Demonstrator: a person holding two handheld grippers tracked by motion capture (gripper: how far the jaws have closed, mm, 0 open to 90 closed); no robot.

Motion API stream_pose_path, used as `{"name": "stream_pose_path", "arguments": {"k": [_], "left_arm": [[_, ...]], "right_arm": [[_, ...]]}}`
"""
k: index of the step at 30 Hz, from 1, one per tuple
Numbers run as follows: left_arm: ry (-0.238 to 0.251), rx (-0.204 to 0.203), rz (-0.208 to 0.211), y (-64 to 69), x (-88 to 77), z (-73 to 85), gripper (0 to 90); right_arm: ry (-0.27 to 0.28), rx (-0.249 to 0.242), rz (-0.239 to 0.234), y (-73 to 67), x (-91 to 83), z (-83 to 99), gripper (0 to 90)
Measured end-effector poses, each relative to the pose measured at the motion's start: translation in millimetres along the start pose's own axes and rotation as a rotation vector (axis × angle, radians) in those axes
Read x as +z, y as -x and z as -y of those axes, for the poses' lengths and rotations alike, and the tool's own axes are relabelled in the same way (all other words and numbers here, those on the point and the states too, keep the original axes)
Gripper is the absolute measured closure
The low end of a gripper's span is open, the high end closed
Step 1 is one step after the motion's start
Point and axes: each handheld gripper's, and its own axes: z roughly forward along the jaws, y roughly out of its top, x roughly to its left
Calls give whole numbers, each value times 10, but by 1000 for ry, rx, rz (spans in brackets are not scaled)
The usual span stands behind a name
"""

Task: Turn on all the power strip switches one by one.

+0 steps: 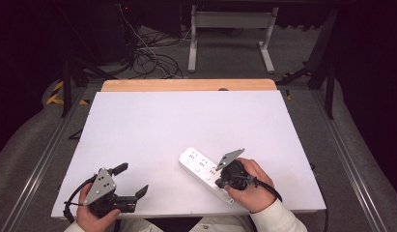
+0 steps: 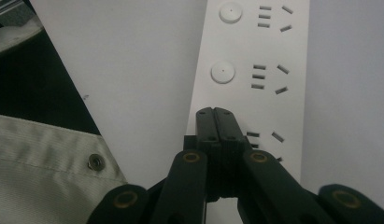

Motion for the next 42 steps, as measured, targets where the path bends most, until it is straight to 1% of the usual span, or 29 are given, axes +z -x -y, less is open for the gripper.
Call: {"name": "stream_pose_path", "arguments": {"k": [5, 11, 15, 26, 33, 37, 42], "left_arm": [[-2, 1, 0, -1, 0, 0, 75], [-2, -1, 0, 0, 0, 2, 76], [-1, 2, -1, 2, -2, 1, 76], [-1, 0, -1, 1, -8, 1, 78], [0, 0, -1, 3, -11, 2, 78], [1, -1, 0, 5, -12, 2, 79], [1, 2, 0, 5, -10, 2, 78]], "right_arm": [[-10, 7, 11, -7, 44, -16, 900], [-21, -1, 16, -15, 49, -30, 900], [-28, -2, 29, -34, 53, -35, 900], [-43, 12, 49, -56, 73, -40, 900], [-50, 12, 46, -64, 81, -45, 900], [-53, 7, 62, -72, 85, -43, 900], [-50, 18, 52, -62, 89, -41, 900]]}}
